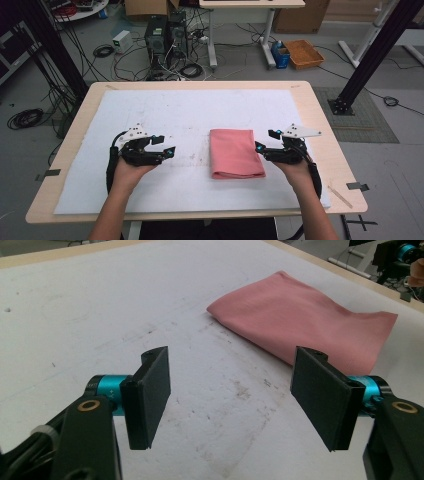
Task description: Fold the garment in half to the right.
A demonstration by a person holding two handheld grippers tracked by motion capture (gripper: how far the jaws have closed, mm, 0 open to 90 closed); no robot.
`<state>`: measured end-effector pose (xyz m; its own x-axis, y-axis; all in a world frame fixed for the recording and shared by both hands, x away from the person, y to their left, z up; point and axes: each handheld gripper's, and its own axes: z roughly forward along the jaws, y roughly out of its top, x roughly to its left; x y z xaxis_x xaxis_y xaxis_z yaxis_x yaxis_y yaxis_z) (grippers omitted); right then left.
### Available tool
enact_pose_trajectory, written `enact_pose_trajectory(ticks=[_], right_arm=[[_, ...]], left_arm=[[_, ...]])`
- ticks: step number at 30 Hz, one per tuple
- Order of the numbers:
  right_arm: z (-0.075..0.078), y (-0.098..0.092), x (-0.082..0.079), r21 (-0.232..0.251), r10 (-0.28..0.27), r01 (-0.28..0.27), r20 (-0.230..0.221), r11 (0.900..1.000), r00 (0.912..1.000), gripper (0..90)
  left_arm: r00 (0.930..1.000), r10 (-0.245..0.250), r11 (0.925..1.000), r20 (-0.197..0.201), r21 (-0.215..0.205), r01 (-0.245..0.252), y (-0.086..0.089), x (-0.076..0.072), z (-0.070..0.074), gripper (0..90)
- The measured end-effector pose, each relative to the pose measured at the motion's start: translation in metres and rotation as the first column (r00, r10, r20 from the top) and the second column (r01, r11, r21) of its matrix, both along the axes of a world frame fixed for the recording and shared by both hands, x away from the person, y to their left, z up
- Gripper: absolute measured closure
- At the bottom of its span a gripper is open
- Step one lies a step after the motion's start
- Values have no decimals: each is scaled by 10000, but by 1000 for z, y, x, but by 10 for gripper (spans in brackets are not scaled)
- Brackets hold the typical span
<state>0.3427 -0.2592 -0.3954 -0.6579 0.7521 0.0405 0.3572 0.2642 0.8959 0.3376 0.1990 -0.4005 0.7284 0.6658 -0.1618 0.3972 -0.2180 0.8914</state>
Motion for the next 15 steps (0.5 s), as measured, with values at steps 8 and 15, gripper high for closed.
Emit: enact_pose_trajectory(ticks=[8, 15], right_arm=[[-5, -17, 3, 174, -359, 362, -173, 9992, 9992, 250], [-14, -18, 8, 49, -481, 484, -543, 9988, 9974, 242]], left_arm=[[9999, 111, 9995, -132, 309, -107, -4, 2, -5, 299], [9997, -23, 9992, -239, 391, 33, -5, 3, -10, 285]])
